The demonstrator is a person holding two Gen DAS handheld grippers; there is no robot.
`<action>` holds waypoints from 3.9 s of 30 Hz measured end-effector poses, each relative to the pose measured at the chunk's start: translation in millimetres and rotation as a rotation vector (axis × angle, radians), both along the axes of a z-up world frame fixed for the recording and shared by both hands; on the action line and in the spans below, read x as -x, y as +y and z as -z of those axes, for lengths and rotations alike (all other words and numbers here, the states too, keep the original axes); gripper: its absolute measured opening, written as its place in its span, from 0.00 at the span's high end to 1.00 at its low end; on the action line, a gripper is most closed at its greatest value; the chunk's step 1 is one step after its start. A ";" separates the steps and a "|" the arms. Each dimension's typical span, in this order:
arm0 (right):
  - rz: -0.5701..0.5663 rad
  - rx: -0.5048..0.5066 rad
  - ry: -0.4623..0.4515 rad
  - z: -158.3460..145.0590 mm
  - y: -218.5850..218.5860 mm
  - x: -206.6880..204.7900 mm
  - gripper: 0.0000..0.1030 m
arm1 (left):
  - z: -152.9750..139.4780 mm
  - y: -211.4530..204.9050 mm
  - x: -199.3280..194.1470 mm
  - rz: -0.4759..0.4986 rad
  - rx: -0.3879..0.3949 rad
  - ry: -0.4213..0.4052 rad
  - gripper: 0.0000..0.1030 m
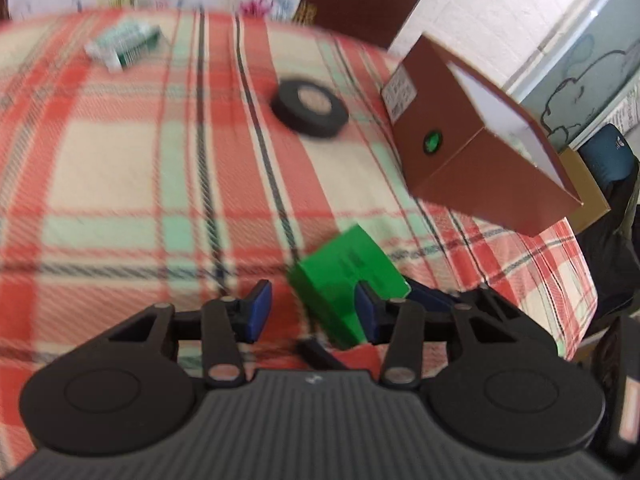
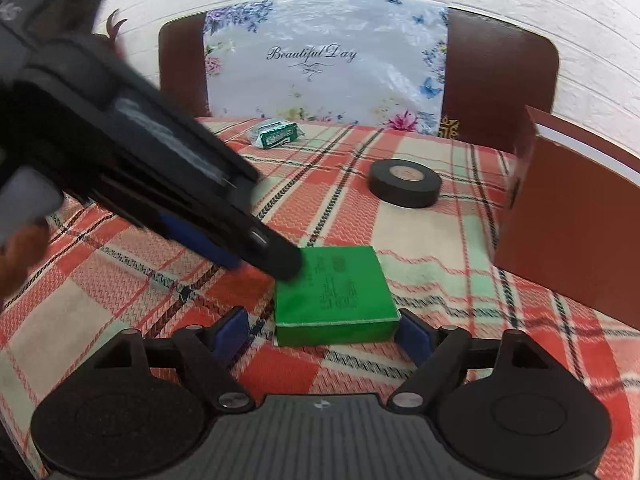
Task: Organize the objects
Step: 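Carry the green box into the brown box and open the right gripper, then move the right gripper back to the black tape roll, then grasp the black tape roll with the right gripper, then carry the black tape roll into the brown box and release it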
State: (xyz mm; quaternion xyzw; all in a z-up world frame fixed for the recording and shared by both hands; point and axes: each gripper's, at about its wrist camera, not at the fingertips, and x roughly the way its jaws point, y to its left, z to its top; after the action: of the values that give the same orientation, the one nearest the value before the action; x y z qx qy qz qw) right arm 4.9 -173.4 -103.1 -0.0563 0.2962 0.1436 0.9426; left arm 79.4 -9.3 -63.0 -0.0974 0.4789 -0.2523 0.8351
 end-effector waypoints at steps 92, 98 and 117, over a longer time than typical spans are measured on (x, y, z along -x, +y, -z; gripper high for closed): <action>0.094 -0.018 -0.004 -5.8 -17.7 6.9 0.26 | 33.6 67.4 -33.1 -0.268 -0.271 -0.485 0.72; 0.090 -0.021 -0.006 -4.1 -17.3 19.3 0.20 | 32.4 60.4 -30.7 -0.267 -0.326 -0.497 0.70; 0.063 -0.045 0.010 -3.2 -30.5 21.1 0.22 | 1.5 -45.3 26.6 0.144 -0.160 -0.144 0.67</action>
State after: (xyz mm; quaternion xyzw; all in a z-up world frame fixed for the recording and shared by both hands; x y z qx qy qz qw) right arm -16.2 -203.9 -99.9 -0.0247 0.2993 0.1206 0.9462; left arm 52.9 -54.6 -64.5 0.0225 0.4422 -0.2786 0.8522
